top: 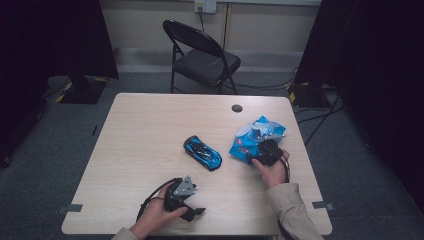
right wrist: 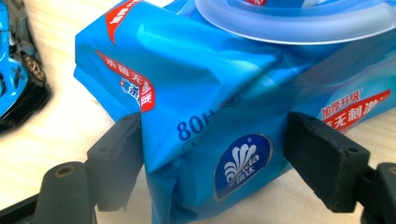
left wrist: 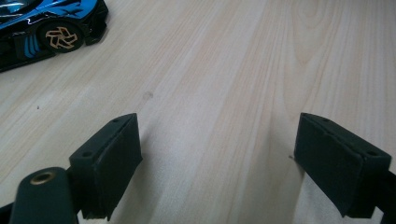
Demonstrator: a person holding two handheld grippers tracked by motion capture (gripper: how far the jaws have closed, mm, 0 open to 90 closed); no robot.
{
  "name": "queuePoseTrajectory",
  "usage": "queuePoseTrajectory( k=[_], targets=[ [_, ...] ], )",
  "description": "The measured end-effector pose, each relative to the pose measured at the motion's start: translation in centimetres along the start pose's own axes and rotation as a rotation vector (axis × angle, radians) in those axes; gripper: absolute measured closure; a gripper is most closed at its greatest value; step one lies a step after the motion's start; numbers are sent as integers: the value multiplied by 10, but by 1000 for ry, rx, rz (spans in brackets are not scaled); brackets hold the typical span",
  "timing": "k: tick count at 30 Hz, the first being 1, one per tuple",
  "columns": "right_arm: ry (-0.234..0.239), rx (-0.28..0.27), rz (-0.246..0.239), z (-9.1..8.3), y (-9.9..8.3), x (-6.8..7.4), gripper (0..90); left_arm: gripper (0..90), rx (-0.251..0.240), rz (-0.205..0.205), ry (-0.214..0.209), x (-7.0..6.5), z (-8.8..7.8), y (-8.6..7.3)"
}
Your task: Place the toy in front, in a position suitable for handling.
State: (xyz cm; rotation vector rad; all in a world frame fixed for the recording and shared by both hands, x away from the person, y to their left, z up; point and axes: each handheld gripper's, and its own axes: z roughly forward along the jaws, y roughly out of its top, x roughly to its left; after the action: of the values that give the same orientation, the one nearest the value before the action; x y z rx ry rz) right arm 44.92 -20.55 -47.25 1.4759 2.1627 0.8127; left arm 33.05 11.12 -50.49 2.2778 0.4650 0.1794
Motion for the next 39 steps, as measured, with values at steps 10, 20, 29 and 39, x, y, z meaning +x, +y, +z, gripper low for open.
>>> queuePoseTrajectory(
  k=[10, 20, 29, 39],
  targets=[
    [-11, 1, 10, 10, 12, -5, 210, 141, 1, 0, 0, 0, 0, 0],
    [-17, -16, 16, 20, 18, -10, 197, 139, 1, -2, 3, 0, 0, 0],
    [37, 1, 26, 10, 16, -16, 217, 137, 1, -8, 8, -1, 0, 0],
    [53, 4, -22, -20, 16, -29, 235, 136, 0, -9, 10, -1, 0, 0]
  ],
)
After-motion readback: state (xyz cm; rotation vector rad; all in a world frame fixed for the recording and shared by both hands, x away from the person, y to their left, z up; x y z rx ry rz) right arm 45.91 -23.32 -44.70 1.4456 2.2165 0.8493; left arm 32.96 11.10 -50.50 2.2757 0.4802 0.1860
